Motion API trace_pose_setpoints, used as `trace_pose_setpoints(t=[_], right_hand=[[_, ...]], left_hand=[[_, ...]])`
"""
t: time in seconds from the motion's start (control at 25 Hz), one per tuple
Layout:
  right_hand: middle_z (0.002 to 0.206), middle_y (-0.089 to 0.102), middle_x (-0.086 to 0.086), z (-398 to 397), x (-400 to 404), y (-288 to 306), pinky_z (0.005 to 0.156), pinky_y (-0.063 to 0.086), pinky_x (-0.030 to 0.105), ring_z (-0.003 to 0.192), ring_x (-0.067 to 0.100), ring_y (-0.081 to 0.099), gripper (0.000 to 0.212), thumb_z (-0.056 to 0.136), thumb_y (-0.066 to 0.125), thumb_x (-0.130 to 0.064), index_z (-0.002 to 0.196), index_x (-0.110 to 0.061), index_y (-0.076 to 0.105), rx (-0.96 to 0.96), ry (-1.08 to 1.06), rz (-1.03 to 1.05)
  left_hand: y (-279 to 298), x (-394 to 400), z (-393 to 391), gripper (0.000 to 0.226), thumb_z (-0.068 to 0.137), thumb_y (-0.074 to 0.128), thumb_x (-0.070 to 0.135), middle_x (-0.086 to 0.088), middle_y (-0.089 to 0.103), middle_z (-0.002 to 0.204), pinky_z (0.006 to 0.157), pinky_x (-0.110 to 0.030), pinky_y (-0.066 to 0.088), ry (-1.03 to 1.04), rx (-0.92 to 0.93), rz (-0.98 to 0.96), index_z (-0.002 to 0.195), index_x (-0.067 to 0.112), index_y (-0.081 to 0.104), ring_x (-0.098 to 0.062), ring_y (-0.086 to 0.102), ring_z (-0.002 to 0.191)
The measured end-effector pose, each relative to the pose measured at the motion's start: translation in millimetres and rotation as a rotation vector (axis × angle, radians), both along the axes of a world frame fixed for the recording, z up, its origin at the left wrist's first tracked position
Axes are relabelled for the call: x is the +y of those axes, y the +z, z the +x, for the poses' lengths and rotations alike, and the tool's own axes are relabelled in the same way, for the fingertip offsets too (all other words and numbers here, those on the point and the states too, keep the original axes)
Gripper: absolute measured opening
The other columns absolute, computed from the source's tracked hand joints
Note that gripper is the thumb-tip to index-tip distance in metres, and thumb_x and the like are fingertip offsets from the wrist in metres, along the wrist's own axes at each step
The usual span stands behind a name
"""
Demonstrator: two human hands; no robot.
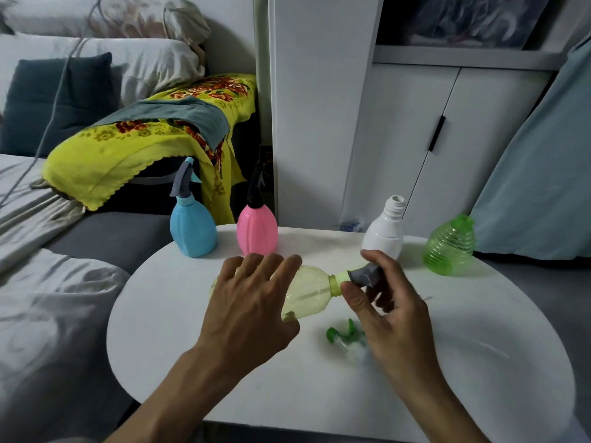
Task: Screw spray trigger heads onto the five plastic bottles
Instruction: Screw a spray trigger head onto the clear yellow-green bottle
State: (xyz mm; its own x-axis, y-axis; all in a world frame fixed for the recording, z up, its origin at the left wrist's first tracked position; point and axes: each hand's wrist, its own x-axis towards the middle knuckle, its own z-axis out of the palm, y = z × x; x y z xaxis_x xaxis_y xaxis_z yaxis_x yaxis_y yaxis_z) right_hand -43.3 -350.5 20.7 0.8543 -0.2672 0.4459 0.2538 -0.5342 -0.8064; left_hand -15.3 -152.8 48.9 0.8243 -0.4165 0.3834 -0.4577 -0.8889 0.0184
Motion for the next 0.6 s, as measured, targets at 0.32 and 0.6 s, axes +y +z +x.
trace_pose_setpoints(t=[0.32, 0.6], right_hand=[[0.103, 0.074, -0.005, 1.9, -15.6, 8.9, 0.104, 0.038, 0.041, 0.099, 0.009, 0.063, 0.042, 0.087, 0.058, -0.051, 0.113, -0.02, 0.069, -0.109, 0.273, -0.514], [0.109, 0.054, -0.019, -4.9, -17.7, 4.5, 0.081, 0.05, 0.022, 0.102, 0.014, 0.059, 0.03, 0.082, 0.072, -0.025, 0.105, -0.027, 0.053, 0.005, 0.502, -0.229]], left_hand=[[1.6, 10.6, 1.6, 0.075, 0.05, 0.081, 0.041, 0.001, 0.07, 0.101, 0.076, -0.039, 0.052, -0.102, 0.037, 0.059, 0.119, 0.021, 0.061, -0.026, 0.065, 0.086], [5.4, 16.1, -0.9, 0.072, 0.051, 0.076, 0.04, 0.004, 0.069, 0.098, 0.075, -0.04, 0.05, -0.157, 0.045, 0.061, 0.119, 0.022, 0.061, -0.026, 0.063, 0.085]])
